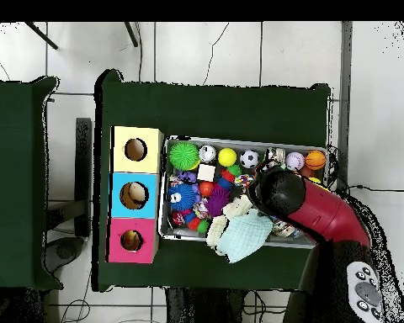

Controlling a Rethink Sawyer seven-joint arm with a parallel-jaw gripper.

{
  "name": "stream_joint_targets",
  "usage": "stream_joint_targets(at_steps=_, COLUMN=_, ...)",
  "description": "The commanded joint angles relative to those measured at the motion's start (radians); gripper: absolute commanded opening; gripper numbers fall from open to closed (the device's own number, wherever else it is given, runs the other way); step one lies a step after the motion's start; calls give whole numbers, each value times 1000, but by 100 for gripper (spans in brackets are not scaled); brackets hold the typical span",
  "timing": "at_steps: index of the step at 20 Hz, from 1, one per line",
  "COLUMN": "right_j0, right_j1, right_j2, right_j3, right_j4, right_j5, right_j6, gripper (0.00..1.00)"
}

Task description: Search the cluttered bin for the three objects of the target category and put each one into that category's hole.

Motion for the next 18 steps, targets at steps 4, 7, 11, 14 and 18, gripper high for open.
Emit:
stream_joint_targets(at_steps=4, right_j0=40, right_j1=77, right_j2=45, right_j3=110, right_j4=74, right_j5=-84, right_j6=241, gripper=100)
stream_joint_targets(at_steps=7, right_j0=50, right_j1=98, right_j2=30, right_j3=97, right_j4=85, right_j5=-103, right_j6=249, gripper=100)
stream_joint_targets(at_steps=11, right_j0=56, right_j1=121, right_j2=16, right_j3=76, right_j4=94, right_j5=-89, right_j6=228, gripper=100)
stream_joint_targets(at_steps=14, right_j0=76, right_j1=143, right_j2=-15, right_j3=41, right_j4=97, right_j5=-28, right_j6=216, gripper=100)
stream_joint_targets(at_steps=18, right_j0=90, right_j1=196, right_j2=-19, right_j3=0, right_j4=115, right_j5=-30, right_j6=217, gripper=100)
